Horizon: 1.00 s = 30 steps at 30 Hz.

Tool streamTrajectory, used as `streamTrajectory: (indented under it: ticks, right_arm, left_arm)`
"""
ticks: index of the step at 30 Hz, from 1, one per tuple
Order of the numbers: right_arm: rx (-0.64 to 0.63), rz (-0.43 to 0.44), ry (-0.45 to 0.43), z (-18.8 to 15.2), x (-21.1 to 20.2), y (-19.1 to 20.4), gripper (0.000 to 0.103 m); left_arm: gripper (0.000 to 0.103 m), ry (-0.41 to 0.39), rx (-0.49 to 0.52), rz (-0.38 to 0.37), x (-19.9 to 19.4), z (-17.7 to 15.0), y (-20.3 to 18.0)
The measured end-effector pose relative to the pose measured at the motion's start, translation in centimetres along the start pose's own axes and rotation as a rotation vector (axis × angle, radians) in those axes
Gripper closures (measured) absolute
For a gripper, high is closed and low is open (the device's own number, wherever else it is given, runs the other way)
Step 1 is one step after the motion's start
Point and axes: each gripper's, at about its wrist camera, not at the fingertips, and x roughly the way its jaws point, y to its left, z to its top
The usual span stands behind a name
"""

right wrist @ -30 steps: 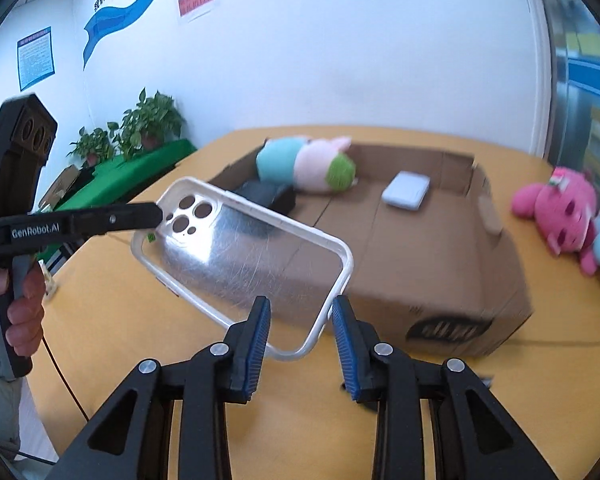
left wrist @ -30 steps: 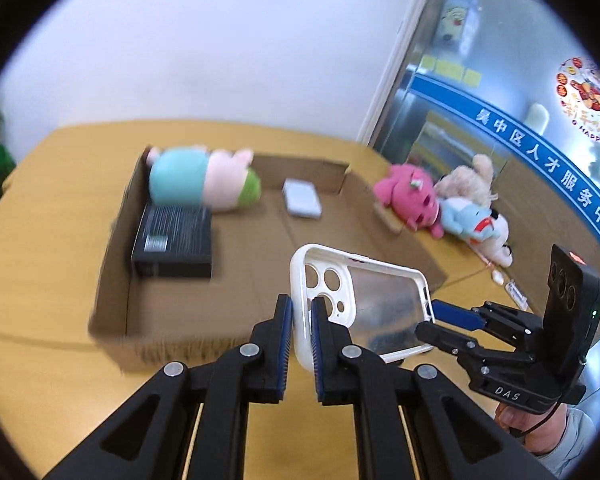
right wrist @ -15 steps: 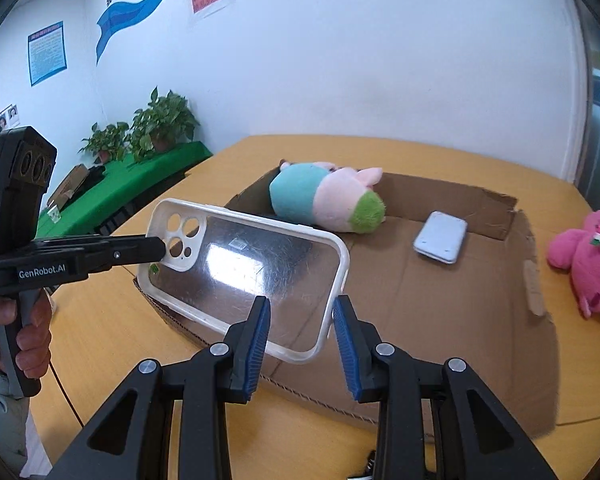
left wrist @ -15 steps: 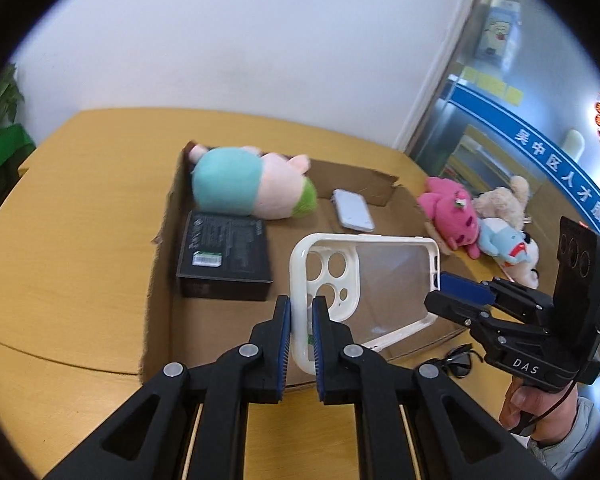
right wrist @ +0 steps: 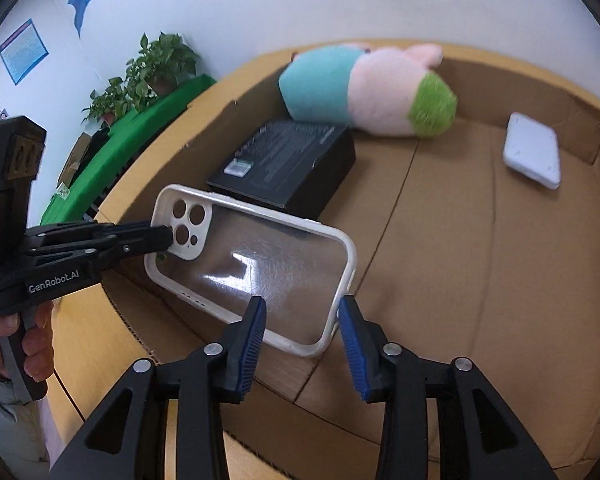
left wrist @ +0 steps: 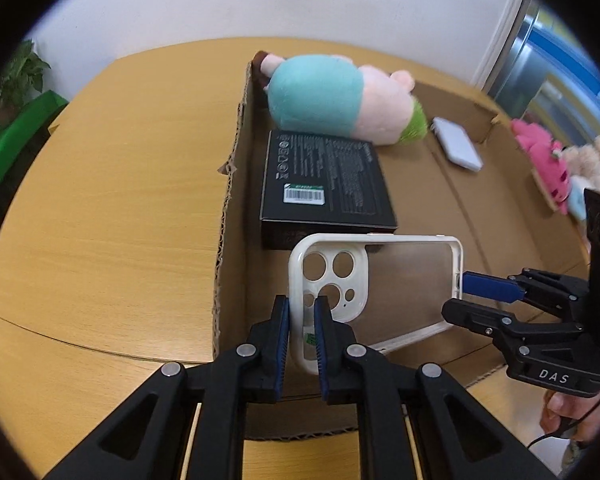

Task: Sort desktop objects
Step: 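Lift the phone case and carry it over the cardboard box, then open the left gripper to drop the phone case into the box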

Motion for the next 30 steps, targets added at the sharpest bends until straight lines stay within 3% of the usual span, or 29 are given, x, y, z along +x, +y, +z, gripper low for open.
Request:
streamTrajectory:
  ticks: [4, 8, 10, 11, 12, 14, 16, 17, 18, 20, 21, 24, 30]
  right_arm:
    - [0.035, 0.033, 0.032, 0.2, 0.9, 0.0, 0.056]
    - [0.057, 0.046, 0.033, 0.3, 1.1, -0.1, 0.050]
    - [0.074, 0.058, 0.003, 0.2, 0.3, -0.2, 0.035]
    - [0.078, 0.050, -0.018, 0.0, -0.3, -0.2, 0.022]
    - [0.080, 0.030, -0.042, -0.2, -1.1, -0.2, 0.014]
    - [0.089, 0.019, -0.097, -0.8, -3.0, -0.1, 0.012]
    - [0.066, -0.020, -0.159, -1.6, -5.2, 0.5, 0.010]
    - [0.040, -0.058, -0.191, -2.1, -6.4, 1.0, 0.007]
    - [0.015, -0.096, -0.227, -2.8, -7.7, 1.6, 0.003]
    - [-0.029, -0.177, -0.311, -4.4, -10.4, 2.6, 0.000]
    - [-0.045, -0.204, -0.335, -5.0, -11.5, 3.0, 0.000]
    - [-0.070, -0.274, -0.374, -6.2, -13.8, 3.7, 0.000]
    - [-0.088, -0.302, -0.405, -7.9, -17.0, 4.0, 0.000]
  left_arm:
    - [0.090, 0.087, 0.066, 0.128, 0.9, 0.6, -1.1]
    - [0.088, 0.120, 0.084, 0.178, 1.2, 0.7, -1.4]
    - [0.088, 0.112, 0.067, 0.170, 0.8, 0.6, -1.2]
    - [0.088, 0.098, 0.059, 0.174, 0.4, 0.5, -1.1]
    - [0.088, 0.081, 0.057, 0.180, -0.1, 0.4, -1.1]
    - [0.087, 0.018, 0.047, 0.181, -1.2, 0.6, -1.6]
    - [0.084, -0.077, 0.019, 0.135, -3.6, 0.1, -1.8]
    - [0.073, -0.131, 0.005, 0.102, -5.0, -0.4, -2.0]
    - [0.056, -0.168, -0.002, 0.086, -6.0, -0.7, -2.3]
    - [0.034, -0.286, -0.006, 0.070, -8.6, -1.9, -3.3]
    - [0.028, -0.344, 0.002, 0.065, -9.8, -2.4, -3.8]
    - [0.025, -0.464, 0.040, 0.053, -12.4, -4.0, -6.1]
    - [0.025, -0.510, 0.058, 0.003, -13.9, -4.7, -8.9]
